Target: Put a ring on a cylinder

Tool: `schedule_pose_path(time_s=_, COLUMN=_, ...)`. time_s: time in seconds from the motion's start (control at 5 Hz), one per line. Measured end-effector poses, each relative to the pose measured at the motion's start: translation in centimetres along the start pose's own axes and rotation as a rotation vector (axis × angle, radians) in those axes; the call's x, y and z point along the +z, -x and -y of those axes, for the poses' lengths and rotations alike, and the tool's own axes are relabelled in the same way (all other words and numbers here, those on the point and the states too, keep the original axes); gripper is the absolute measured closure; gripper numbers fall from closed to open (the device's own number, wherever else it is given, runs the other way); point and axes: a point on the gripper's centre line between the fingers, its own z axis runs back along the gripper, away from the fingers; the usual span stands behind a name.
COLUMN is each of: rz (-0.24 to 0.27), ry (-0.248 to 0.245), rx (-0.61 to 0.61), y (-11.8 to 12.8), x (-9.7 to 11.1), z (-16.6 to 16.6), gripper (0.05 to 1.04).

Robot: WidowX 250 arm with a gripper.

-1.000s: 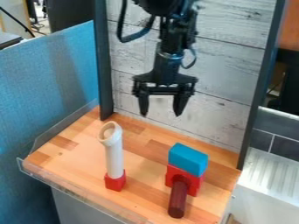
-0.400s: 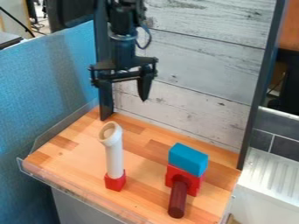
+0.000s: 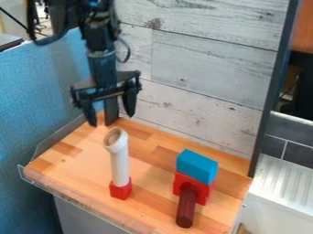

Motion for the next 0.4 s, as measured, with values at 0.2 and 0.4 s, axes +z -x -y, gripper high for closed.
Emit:
schedule_pose_path(time_s=0.2, rz=-0.046, ry=0.125, rx=0.031, y=-0.24, x=-0.40, z=-1.17, gripper=0.083)
schedule_pose_path(time_s=0.4, rz=-0.058, ry=0.221, rx=0.042, y=-0.67, x=-0.15, z=-1.56, gripper=0.083)
